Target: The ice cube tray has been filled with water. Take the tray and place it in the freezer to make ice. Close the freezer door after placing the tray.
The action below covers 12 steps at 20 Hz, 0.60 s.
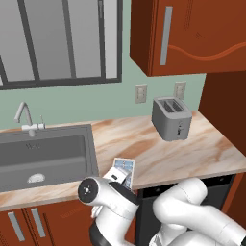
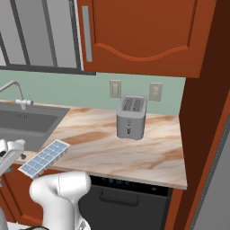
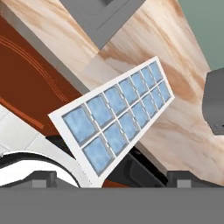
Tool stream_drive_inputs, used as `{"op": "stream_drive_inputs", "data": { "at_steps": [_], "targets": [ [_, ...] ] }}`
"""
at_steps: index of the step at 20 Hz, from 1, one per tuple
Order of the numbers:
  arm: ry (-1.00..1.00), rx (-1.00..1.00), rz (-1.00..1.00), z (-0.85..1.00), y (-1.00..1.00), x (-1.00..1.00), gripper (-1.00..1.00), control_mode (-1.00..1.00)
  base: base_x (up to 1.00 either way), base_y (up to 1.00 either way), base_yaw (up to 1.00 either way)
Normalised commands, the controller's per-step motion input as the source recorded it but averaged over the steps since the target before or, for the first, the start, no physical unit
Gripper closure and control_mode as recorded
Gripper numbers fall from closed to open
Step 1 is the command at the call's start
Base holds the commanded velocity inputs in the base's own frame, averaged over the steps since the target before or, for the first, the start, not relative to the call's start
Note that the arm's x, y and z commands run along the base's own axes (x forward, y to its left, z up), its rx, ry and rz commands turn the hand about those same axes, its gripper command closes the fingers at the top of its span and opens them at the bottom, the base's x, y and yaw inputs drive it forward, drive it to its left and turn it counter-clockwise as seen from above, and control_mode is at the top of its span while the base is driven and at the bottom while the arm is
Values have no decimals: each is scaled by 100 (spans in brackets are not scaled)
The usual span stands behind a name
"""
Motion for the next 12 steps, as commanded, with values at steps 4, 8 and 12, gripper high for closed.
{"op": "stream_drive_inputs", "data": {
  "at_steps": [4,8,12],
  "targets": [
    [0,-2,1,-12,0,0,-100,-100,0,0,0],
    [0,-4,1,-19,5,0,-100,-100,0,0,0],
    [0,-8,3,-25,13,-2,-100,-100,0,0,0]
  ]
}}
